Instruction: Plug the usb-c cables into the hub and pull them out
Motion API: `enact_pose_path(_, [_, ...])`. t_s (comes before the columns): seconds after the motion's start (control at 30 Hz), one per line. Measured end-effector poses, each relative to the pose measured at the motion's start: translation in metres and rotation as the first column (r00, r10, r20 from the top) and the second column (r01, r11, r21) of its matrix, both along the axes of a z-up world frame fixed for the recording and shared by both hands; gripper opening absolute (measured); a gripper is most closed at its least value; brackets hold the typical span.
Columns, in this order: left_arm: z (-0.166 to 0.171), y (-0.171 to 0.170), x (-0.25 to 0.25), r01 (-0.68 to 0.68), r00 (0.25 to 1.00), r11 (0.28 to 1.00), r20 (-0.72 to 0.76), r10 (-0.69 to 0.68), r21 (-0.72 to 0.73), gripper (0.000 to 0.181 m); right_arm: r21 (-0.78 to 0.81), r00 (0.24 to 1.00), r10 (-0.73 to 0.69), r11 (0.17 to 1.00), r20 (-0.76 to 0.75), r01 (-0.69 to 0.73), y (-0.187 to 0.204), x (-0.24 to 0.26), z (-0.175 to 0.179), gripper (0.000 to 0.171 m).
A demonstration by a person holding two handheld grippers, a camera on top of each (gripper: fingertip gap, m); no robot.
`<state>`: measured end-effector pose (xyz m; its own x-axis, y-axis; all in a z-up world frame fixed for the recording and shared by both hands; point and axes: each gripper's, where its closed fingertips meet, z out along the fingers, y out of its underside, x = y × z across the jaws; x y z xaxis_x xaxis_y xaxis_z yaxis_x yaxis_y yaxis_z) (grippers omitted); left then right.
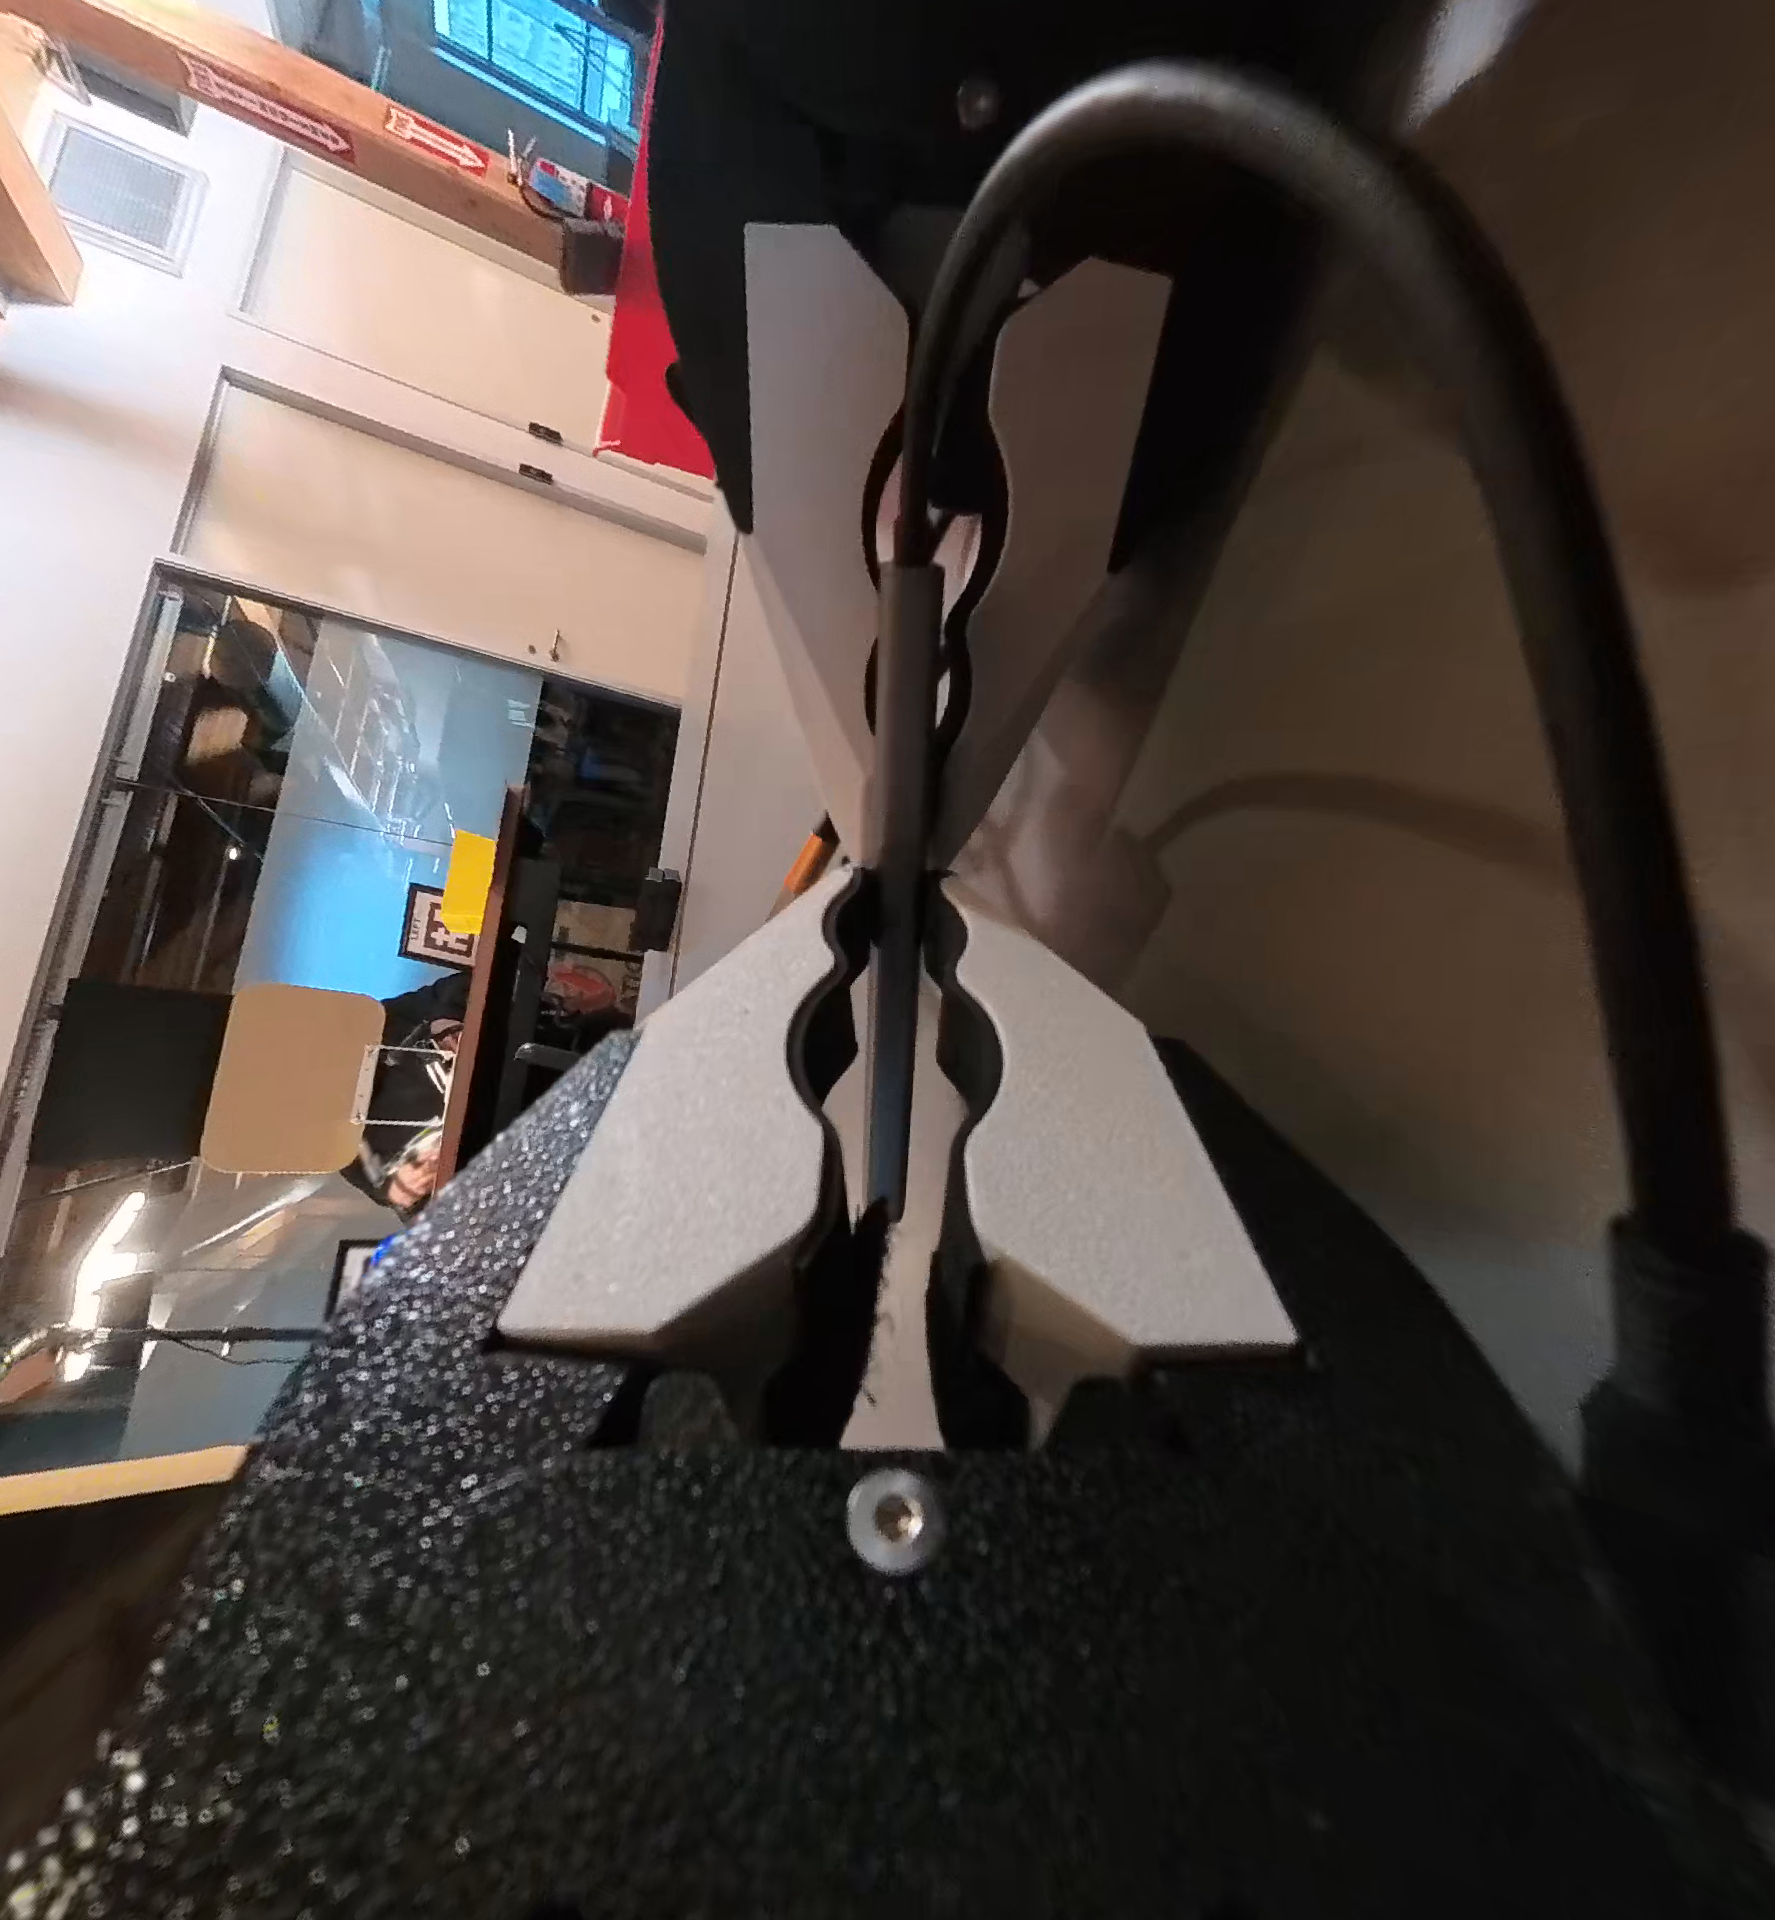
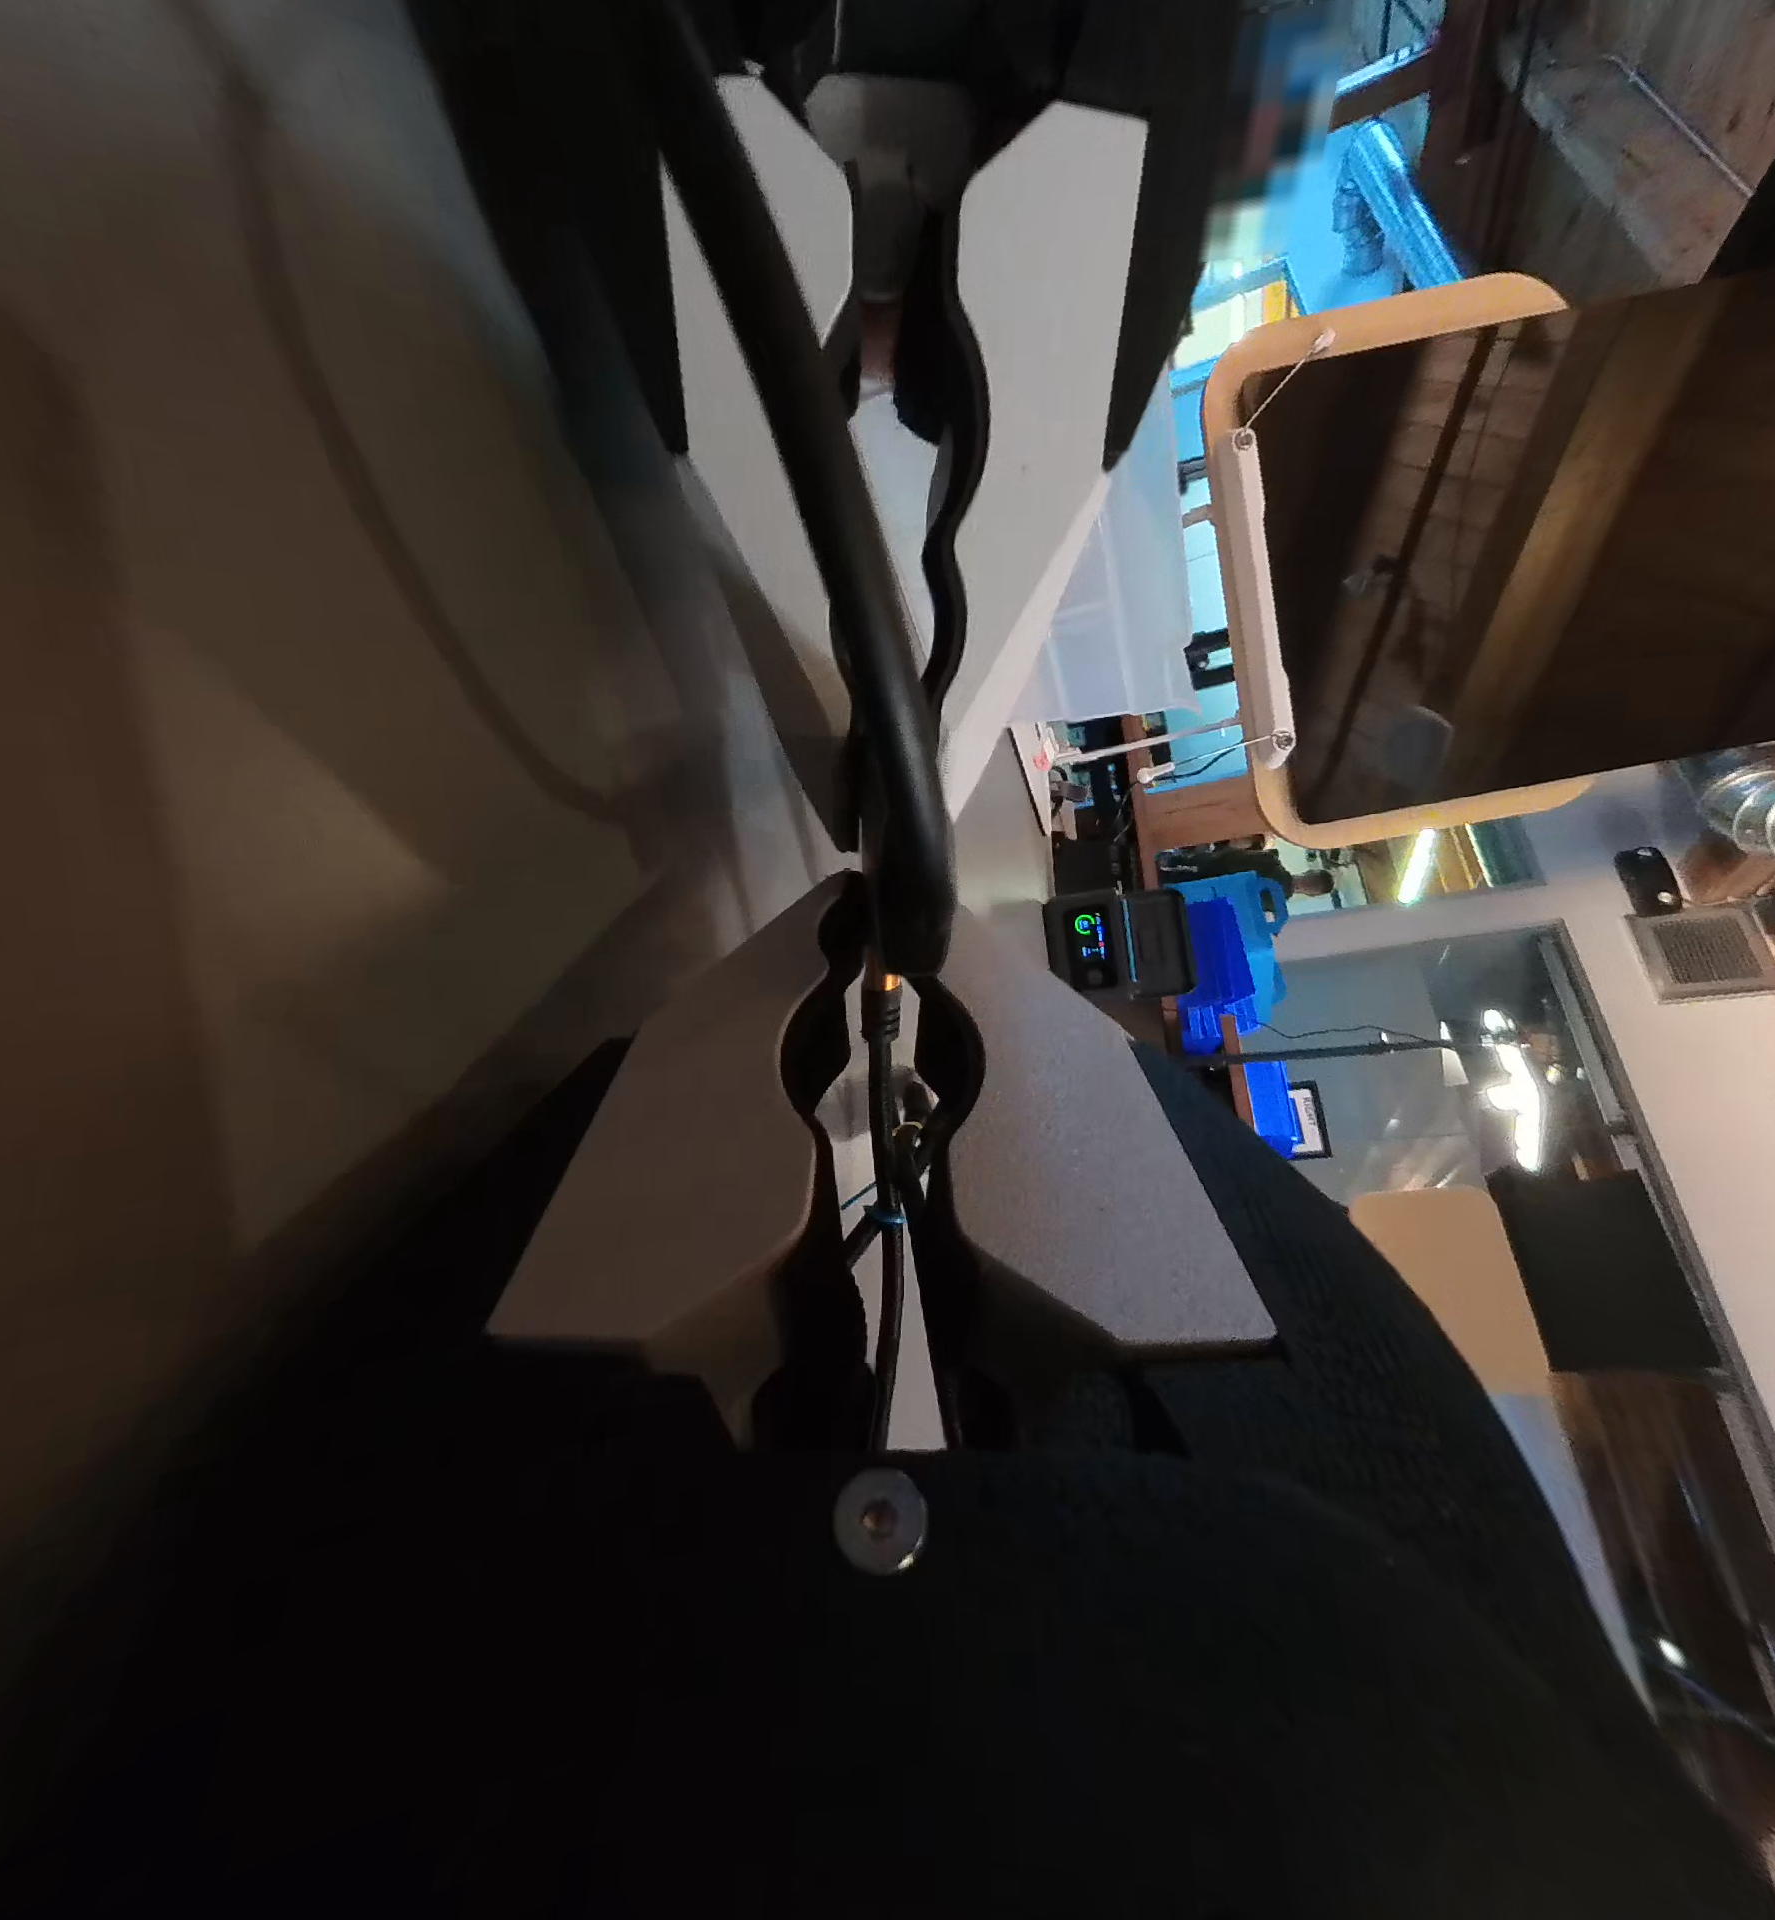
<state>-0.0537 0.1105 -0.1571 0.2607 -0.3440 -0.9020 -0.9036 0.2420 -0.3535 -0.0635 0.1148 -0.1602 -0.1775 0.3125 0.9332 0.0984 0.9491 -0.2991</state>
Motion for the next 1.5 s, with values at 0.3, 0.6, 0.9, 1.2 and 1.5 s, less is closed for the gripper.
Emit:
enact_pose_path(0.3, [0.009,-0.007,-0.029,-0.037,0.989,0.999,0.141,0.041,-0.033,0.008,-0.167,0.979,-0.206,0.964,0.016,0.205,0.06,0.037,0.006,0.004])
enact_pose_path(0.6, [0.004,0.005,-0.028,-0.051,0.99,0.998,0.131,0.056,-0.045,0.008,-0.395,0.966,-0.216,0.907,-0.141,0.145,0.055,0.035,0.064,0.004])
enact_pose_path(0.9, [0.003,0.007,-0.029,-0.06,0.991,0.997,0.114,0.064,-0.042,0.008,-0.623,0.866,-0.488,0.713,-0.112,0.321,0.113,0.156,0.229,0.003])
enact_pose_path(1.2, [0.0,0.009,-0.026,-0.057,0.994,0.998,0.089,0.06,-0.04,0.008,-0.702,0.735,-0.578,0.355,0.354,0.618,0.175,0.28,0.149,0.003])
enact_pose_path(1.5, [-0.004,0.01,-0.025,-0.058,0.996,0.997,0.059,0.061,-0.044,0.008,-0.652,0.624,-0.708,0.305,0.332,0.694,0.199,0.286,0.15,0.048])
